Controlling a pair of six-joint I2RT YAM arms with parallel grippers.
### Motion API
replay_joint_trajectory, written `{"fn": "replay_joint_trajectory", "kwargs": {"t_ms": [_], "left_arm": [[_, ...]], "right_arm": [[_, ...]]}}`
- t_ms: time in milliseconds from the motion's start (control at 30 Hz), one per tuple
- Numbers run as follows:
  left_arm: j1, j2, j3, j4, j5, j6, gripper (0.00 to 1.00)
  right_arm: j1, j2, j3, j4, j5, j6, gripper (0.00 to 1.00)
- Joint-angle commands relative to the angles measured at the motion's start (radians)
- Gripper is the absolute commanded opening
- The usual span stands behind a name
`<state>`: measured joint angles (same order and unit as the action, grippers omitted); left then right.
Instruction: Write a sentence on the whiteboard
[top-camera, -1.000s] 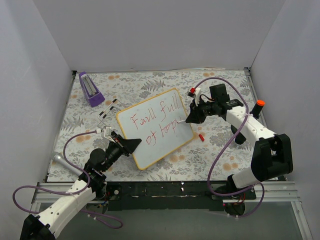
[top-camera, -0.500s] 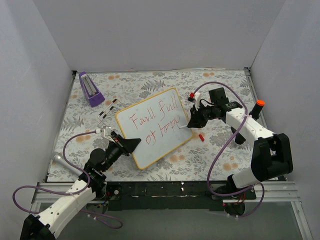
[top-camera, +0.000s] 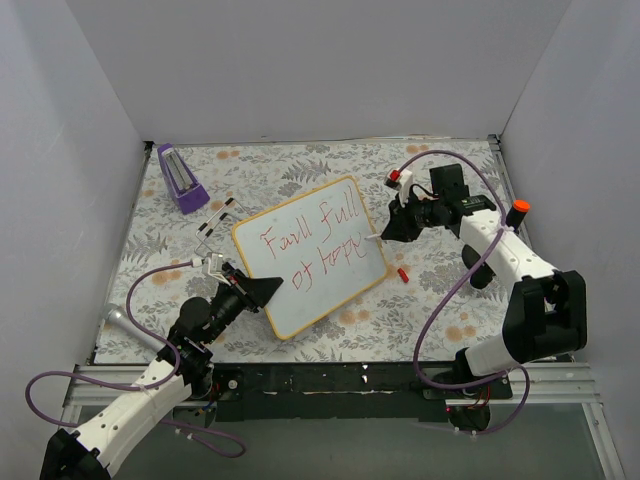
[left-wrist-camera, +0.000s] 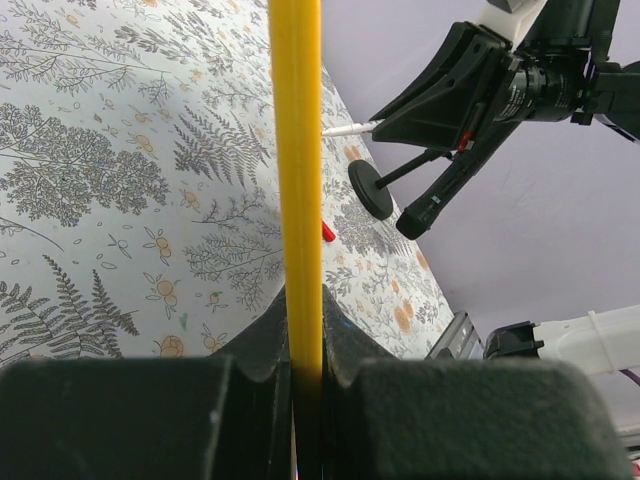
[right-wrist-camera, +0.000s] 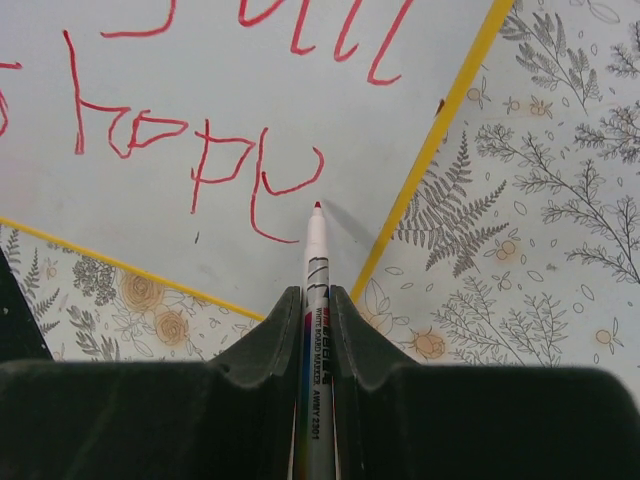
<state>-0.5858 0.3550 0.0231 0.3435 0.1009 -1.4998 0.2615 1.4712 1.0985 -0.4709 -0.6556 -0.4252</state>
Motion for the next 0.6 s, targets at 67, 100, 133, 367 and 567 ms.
{"fn": "replay_joint_trajectory", "kwargs": {"t_ms": [67,100,133,367,567], "left_arm": [[-0.003,-0.037,-0.048,0.186,0.005,-0.022,0.0],[-0.003,-0.03,-0.048,0.189,0.006,-0.023,0.0],[-0.003,-0.025,-0.046,0.196,0.01,-0.025,0.0],[-0.002,0.002,-0.035,0.218,0.025,-0.022,0.0],[-0.002,0.001,-0.032,0.213,0.026,-0.02,0.0]], "right_arm": [[-0.001,-0.063,0.035,0.035,-0.118,0.028,0.01],[0.001,-0.057,0.038,0.037,-0.122,0.032,0.01],[0.002,-0.052,0.043,0.035,-0.124,0.032,0.01],[0.025,-0.019,0.072,0.048,-0.119,0.051,0.01],[0.059,0.008,0.086,0.052,-0.101,0.059,0.01]]}}
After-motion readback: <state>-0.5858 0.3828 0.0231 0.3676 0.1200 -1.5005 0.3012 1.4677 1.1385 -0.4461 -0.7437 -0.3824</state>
